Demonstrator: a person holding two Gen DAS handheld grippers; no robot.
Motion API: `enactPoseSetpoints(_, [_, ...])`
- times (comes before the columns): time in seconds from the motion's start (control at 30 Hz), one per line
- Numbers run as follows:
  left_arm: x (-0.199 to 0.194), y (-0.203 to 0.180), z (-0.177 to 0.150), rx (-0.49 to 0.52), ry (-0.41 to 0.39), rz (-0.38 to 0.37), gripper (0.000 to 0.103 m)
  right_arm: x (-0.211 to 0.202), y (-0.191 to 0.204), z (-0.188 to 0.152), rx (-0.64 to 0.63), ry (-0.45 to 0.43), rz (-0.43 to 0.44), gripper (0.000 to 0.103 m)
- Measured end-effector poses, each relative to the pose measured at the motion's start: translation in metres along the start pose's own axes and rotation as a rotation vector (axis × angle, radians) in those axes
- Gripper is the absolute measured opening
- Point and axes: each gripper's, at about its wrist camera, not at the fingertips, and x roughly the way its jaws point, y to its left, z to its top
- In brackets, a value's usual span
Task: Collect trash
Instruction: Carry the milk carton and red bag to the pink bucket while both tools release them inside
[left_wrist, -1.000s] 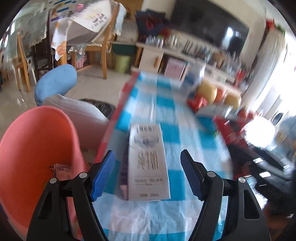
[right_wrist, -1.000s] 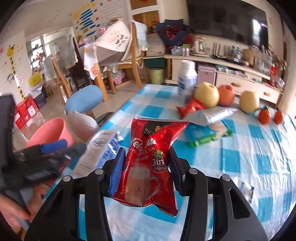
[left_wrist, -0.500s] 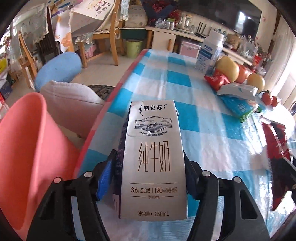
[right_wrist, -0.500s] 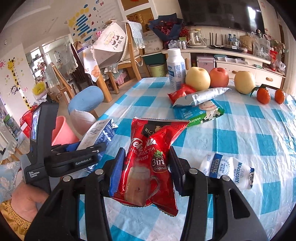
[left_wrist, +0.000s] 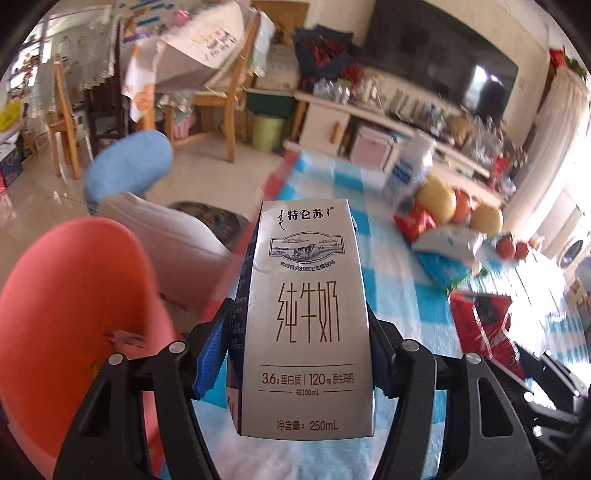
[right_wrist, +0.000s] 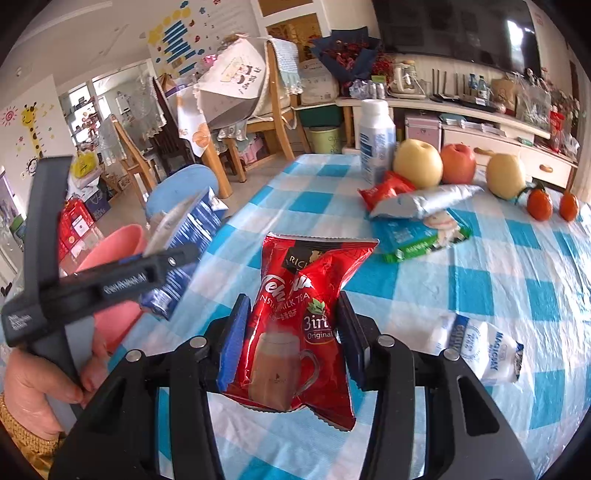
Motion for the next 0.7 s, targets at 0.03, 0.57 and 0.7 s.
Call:
enactPoseSetpoints(0.03, [-0.007,0.007,0.003,-0.019,-0.019,0.006,0.065,0.001,0.005,0.002,-0.008,0.000,0.004,0.048])
enactPoseSetpoints(0.57, [-0.069,0.116,0.014,-0.239,-0.166,0.143,0.065,0.022,0.136,0.041,-0.216,-0.009,0.168,0.048])
enactPoseSetpoints(0.7, [-0.074,0.146,0.013,-0.300,-0.167,0.193,0.065,0.035,0.167,0.045,-0.265,0.006,0.203,0.048])
